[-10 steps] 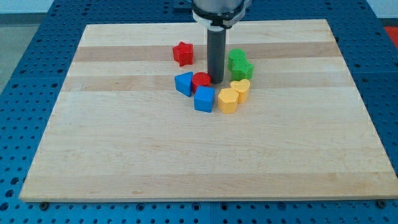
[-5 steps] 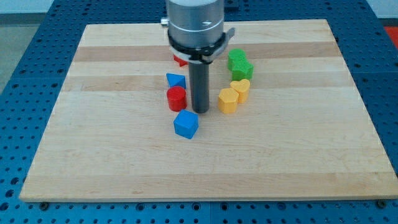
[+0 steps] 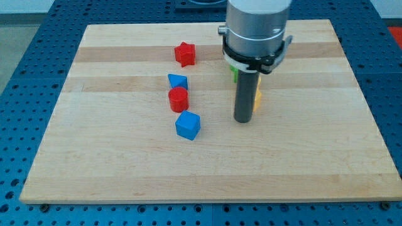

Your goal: Form a vertical line with the green blocks and yellow blocks

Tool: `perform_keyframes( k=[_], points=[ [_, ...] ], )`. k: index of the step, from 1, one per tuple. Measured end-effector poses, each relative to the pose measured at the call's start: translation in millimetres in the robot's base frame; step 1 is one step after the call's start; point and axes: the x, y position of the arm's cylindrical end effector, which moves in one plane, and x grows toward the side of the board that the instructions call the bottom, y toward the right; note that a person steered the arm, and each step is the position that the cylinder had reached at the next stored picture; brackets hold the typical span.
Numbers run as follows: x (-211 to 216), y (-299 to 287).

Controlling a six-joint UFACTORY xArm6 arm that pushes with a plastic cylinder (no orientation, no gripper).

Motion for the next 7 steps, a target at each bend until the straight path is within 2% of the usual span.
perform_keyframes(
  k=[4, 5, 7],
  points=[
    [4, 27],
    [-15, 47],
    [-74, 52]
  ],
)
